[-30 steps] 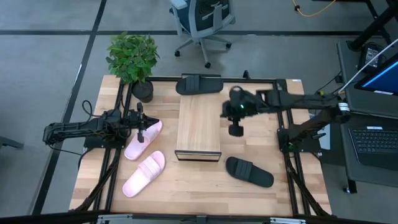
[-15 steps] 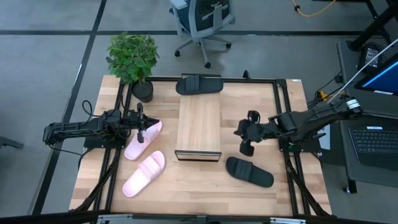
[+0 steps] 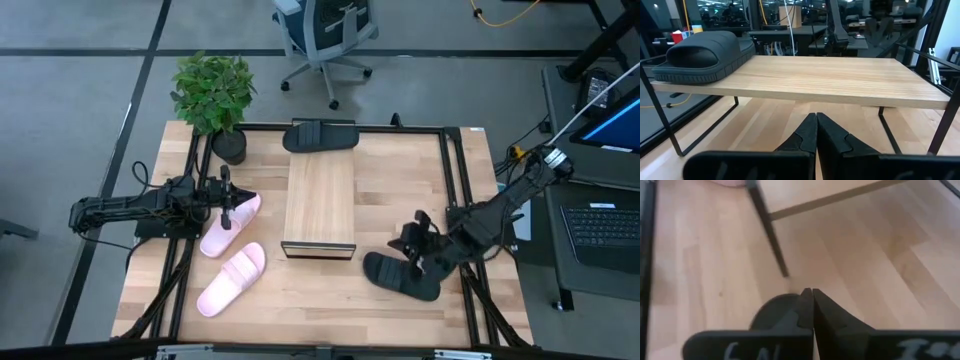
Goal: Pick and place slides into the shelf
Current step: Put the black slide on the shelf
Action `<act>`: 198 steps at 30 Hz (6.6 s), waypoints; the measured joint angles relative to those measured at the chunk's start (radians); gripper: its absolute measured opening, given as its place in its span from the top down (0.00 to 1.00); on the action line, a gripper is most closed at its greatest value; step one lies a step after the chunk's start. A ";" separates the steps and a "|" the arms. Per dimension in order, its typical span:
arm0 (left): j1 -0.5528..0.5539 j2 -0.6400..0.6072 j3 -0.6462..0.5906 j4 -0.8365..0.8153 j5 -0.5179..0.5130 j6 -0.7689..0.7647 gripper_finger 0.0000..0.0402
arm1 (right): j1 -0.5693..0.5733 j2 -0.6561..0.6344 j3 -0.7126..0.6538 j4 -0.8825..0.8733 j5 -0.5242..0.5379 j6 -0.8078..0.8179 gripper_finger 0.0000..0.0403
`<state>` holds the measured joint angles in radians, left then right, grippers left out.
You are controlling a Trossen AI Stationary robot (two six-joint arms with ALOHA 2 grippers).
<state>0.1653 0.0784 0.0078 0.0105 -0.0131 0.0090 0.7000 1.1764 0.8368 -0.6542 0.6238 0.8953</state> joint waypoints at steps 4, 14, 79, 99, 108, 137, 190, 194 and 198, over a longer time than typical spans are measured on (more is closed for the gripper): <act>0.000 0.000 0.000 0.000 0.000 0.000 1.00 | 0.084 0.026 0.000 -0.011 0.012 0.098 1.00; 0.000 0.000 0.000 0.000 0.000 -0.060 1.00 | 0.269 0.115 0.000 -0.024 0.012 0.418 1.00; 0.000 0.000 0.000 0.000 0.000 -0.051 1.00 | 0.282 0.327 0.000 0.006 -0.072 1.172 0.65; 0.000 0.000 0.000 0.000 0.000 -0.051 1.00 | 0.257 0.359 0.000 0.018 -0.075 1.241 0.65; 0.000 0.000 0.000 0.000 0.000 -0.049 1.00 | 0.246 0.382 0.000 0.047 -0.070 1.193 0.66; 0.000 0.000 0.000 0.000 0.004 -0.050 1.00 | 0.246 0.352 0.000 0.159 0.102 1.085 0.98; 0.000 0.000 0.000 -0.001 0.005 -0.062 1.00 | 0.054 0.262 0.468 0.191 0.093 -0.030 0.98; 0.000 0.000 0.000 -0.001 0.004 -0.062 1.00 | -0.018 0.262 0.505 0.183 0.000 -0.088 0.98; 0.000 0.000 0.000 0.000 0.005 -0.062 1.00 | -0.092 0.262 0.521 0.184 -0.083 -0.140 0.98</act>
<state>0.1650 0.0780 0.0078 0.0101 -0.0086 -0.0528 0.6083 1.4380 1.3574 -0.4699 0.5404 0.7554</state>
